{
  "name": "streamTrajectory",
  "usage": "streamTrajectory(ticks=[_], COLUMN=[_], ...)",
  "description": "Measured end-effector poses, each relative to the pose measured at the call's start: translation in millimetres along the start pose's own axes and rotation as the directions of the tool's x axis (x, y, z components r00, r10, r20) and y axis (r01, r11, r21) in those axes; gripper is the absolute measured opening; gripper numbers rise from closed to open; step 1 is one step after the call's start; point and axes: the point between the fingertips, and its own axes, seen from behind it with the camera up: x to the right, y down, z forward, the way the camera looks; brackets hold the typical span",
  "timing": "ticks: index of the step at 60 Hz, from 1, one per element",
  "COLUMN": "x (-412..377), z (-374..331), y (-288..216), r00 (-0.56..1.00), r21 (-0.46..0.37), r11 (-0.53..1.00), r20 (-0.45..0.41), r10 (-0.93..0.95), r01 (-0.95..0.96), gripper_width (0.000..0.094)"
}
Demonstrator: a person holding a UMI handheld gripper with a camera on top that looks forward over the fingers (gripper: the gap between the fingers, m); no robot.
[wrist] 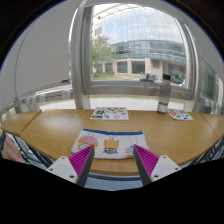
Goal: Fold towel
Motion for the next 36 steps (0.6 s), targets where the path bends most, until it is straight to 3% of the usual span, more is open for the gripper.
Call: streamTrajectory(ticks=[8, 21, 27, 36], x=[-50.0, -55.8, -31.9, 13.5], z=[50.1, 116.3, 127.9, 123.9], y=[6.7, 27.6, 42.4, 49.0], r00=[0.998, 1.0, 0.998, 0.991], r21=[-0.02, -0.062, -0.093, -0.112], r11=[1.0, 0.998, 0.995, 0.992], r20=[0.051, -0.016, -0.056, -0.106], r10=[0.02, -0.021, -0.033, -0.076], r01=[-0.019, 0.02, 0.028, 0.064], gripper_width=[0.0769, 0.0689, 0.0601, 0.0352])
